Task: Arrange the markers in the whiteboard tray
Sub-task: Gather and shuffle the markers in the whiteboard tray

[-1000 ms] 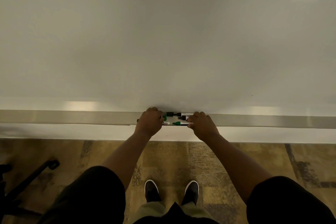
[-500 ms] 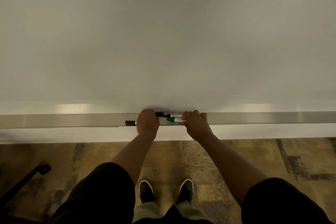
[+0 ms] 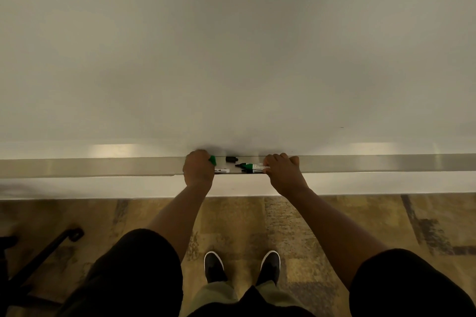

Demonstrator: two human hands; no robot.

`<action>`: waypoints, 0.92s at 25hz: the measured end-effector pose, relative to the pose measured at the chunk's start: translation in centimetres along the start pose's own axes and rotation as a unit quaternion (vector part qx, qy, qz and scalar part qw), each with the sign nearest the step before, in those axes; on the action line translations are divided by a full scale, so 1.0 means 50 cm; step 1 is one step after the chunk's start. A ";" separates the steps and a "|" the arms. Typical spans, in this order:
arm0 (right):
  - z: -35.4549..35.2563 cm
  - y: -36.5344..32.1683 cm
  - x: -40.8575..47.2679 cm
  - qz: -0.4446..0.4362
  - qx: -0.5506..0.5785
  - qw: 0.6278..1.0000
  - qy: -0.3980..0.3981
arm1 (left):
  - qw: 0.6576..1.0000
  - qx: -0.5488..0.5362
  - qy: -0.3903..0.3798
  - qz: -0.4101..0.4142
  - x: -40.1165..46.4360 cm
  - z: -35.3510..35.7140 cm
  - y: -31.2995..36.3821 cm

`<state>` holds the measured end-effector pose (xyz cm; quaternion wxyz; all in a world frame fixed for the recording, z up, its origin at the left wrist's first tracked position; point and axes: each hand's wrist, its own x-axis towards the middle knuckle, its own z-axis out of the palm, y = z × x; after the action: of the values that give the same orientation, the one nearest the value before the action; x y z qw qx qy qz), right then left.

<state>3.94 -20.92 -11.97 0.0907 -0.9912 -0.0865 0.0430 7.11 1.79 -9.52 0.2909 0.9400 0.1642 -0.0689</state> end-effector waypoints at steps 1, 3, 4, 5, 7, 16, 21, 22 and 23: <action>0.000 -0.001 0.000 -0.004 -0.003 1.000 -0.002 | 1.000 0.002 -0.009 0.002 0.003 -0.001 0.000; 0.000 -0.005 0.000 -0.014 -0.011 1.000 -0.004 | 0.999 0.010 -0.030 0.009 0.005 -0.001 0.005; 0.000 -0.006 -0.001 -0.015 -0.010 1.000 -0.002 | 0.999 0.014 -0.038 0.008 0.006 0.000 0.008; -0.001 -0.008 -0.001 -0.013 -0.005 1.000 0.003 | 0.999 0.018 -0.045 0.007 0.006 0.002 0.012; -0.004 -0.009 -0.003 -0.008 0.000 1.000 0.010 | 0.999 0.028 -0.044 -0.001 0.001 0.006 0.017; -0.016 -0.015 -0.009 -0.005 -0.010 1.000 -0.002 | 0.988 -0.051 -0.032 0.145 -0.014 0.008 -0.007; -0.027 -0.038 -0.008 -0.039 -0.003 0.999 -0.014 | 0.980 -0.094 -0.049 0.169 -0.032 0.006 -0.012; -0.029 -0.043 -0.008 -0.042 0.006 0.999 -0.012 | 0.979 -0.095 -0.053 0.171 -0.034 0.006 -0.009; -0.031 -0.048 -0.008 -0.043 0.013 0.999 -0.009 | 0.978 -0.095 -0.056 0.178 -0.036 0.006 -0.007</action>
<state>3.32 -18.95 -10.00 0.1042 -0.9849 -0.1293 0.0493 5.30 1.40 -9.54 0.3956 0.9168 -0.0166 -0.0522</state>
